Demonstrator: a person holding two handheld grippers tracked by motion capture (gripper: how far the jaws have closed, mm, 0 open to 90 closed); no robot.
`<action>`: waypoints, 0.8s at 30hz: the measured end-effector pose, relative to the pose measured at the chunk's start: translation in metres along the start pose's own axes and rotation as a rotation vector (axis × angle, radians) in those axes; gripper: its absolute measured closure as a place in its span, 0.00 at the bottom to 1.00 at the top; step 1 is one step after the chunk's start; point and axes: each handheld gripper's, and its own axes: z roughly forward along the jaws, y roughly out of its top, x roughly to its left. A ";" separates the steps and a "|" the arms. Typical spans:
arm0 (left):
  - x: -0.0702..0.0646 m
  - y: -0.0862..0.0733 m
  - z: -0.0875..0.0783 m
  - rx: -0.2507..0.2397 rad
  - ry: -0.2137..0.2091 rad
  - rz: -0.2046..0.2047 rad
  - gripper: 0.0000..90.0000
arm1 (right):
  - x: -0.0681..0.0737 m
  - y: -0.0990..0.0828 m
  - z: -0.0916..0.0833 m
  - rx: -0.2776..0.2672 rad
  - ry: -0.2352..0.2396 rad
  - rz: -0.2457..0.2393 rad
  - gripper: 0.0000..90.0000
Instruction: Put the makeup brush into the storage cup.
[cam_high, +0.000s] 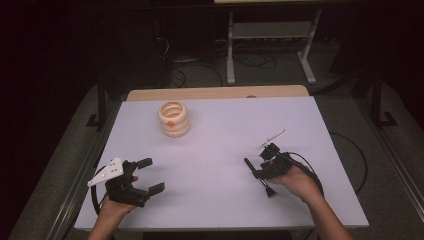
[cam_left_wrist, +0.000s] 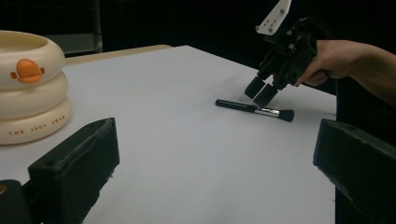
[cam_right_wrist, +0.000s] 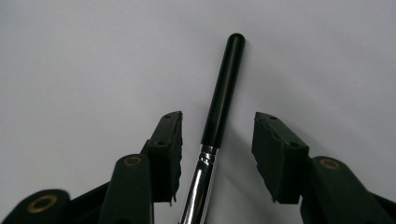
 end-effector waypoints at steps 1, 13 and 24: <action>0.000 0.000 0.000 0.000 0.000 0.000 0.00 | 0.000 0.000 0.000 0.000 0.000 0.000 0.59; 0.000 0.000 0.000 -0.005 -0.001 0.000 0.00 | 0.000 -0.001 0.007 0.050 -0.002 -0.004 0.65; 0.000 0.000 0.000 -0.006 -0.001 0.001 0.00 | 0.000 -0.002 0.011 0.085 0.001 -0.001 0.68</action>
